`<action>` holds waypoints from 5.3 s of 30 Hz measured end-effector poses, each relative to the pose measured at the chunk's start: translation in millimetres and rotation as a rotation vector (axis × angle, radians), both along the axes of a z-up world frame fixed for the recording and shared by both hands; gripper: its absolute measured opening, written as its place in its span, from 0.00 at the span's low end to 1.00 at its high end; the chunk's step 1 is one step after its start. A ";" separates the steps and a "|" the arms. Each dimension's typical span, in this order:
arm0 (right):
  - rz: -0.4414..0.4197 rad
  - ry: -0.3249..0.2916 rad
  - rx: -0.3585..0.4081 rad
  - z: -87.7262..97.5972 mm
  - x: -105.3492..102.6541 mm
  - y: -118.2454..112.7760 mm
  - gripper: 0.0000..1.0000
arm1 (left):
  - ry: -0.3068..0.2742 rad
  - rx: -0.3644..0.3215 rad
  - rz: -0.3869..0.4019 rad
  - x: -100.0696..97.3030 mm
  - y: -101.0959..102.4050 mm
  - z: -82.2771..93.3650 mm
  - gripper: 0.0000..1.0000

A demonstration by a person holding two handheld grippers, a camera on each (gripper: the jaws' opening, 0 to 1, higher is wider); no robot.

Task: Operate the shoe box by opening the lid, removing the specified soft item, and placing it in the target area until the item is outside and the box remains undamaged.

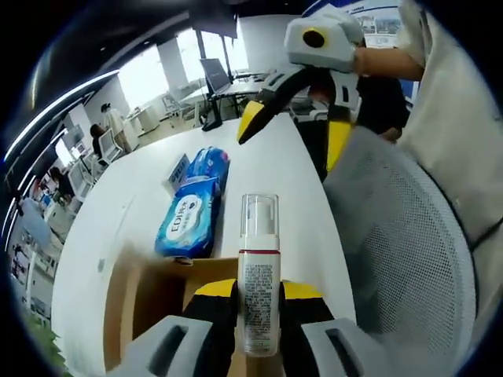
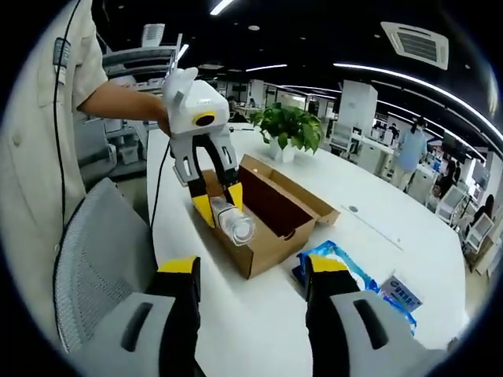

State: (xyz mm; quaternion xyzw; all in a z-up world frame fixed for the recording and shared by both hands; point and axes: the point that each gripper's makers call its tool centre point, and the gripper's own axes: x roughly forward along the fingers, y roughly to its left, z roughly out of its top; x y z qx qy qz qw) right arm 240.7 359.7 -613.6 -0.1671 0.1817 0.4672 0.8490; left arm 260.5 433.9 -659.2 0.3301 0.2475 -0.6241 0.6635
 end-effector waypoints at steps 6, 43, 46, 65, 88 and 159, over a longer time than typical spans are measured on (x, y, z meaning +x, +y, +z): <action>0.035 -0.013 -0.005 3.4 -3.0 5.7 0.46 | 0.002 -0.047 -0.017 -6.1 -12.3 8.6 0.19; 0.292 -0.061 -0.150 4.0 -10.2 54.4 0.16 | -0.026 -0.155 -0.047 -18.7 -14.5 9.9 0.20; 0.297 -0.049 -0.158 6.4 -8.3 56.0 0.16 | -0.030 -0.171 -0.031 -17.3 -11.7 12.5 0.21; 0.323 -0.101 -0.225 19.1 18.9 52.8 0.15 | -0.081 -0.237 0.168 8.6 16.3 27.9 0.35; 0.328 -0.110 -0.335 38.1 65.4 13.3 0.16 | -0.026 -0.276 0.471 9.4 69.7 19.6 0.57; 0.352 0.258 -0.865 -65.0 248.2 -59.9 0.17 | -0.047 -0.327 1.026 -13.9 169.3 21.7 1.00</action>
